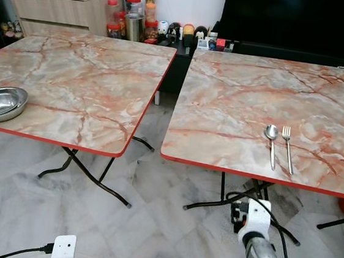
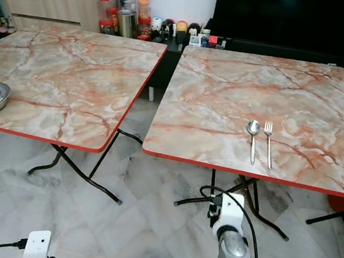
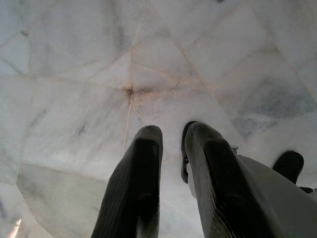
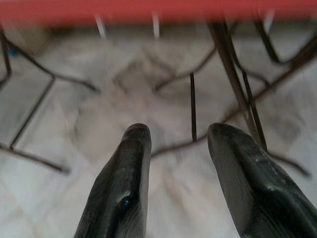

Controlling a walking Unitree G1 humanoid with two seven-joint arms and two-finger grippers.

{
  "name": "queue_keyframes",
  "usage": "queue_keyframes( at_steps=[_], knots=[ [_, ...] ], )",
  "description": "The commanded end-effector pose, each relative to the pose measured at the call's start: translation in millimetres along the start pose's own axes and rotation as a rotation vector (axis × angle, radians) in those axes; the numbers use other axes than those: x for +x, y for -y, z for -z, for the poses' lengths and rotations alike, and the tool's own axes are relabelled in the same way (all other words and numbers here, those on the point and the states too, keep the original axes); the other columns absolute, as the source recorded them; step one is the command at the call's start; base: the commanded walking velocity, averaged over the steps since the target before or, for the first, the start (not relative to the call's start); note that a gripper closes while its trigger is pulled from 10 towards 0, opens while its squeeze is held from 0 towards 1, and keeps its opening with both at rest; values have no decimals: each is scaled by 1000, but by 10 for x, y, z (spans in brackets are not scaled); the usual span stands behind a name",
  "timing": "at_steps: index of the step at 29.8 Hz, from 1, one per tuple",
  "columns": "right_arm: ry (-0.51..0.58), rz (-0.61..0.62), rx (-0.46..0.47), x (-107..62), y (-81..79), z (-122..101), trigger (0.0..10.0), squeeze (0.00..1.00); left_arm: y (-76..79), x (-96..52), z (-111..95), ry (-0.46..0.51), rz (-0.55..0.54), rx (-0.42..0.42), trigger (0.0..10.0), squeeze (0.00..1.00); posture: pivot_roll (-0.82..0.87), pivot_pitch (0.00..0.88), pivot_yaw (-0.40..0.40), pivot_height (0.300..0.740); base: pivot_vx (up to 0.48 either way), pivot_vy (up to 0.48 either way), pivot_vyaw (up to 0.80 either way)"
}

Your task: Setting the table

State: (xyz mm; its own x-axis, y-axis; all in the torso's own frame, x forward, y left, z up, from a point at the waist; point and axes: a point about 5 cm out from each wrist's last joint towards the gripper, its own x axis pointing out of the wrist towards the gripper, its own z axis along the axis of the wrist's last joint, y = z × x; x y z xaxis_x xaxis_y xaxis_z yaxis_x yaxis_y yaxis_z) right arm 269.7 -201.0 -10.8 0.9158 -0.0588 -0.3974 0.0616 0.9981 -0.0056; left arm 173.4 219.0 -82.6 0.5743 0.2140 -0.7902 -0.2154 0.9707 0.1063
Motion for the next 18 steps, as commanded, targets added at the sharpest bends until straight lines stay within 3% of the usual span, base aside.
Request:
queue_keyframes(
  at_steps=[1,7,13,18],
  knots=[
    [33,-6,0,-24,8,-17,10000,0,-42,2,-4,-3,-2,-1,10000,0,-16,16,-8,740,0,0,0],
    [119,-8,-38,-64,-16,-104,10000,0,-44,4,-17,3,-1,0,10000,0,-18,16,-7,740,0,0,0],
    [250,-4,-23,-15,-69,-457,10000,0,-58,7,-41,12,-8,4,10000,0,-16,17,-4,740,0,0,0],
    [372,-12,2,57,-128,-905,10000,0,-51,9,-62,26,-8,-3,10000,0,-16,16,-6,740,0,0,0]
  ],
)
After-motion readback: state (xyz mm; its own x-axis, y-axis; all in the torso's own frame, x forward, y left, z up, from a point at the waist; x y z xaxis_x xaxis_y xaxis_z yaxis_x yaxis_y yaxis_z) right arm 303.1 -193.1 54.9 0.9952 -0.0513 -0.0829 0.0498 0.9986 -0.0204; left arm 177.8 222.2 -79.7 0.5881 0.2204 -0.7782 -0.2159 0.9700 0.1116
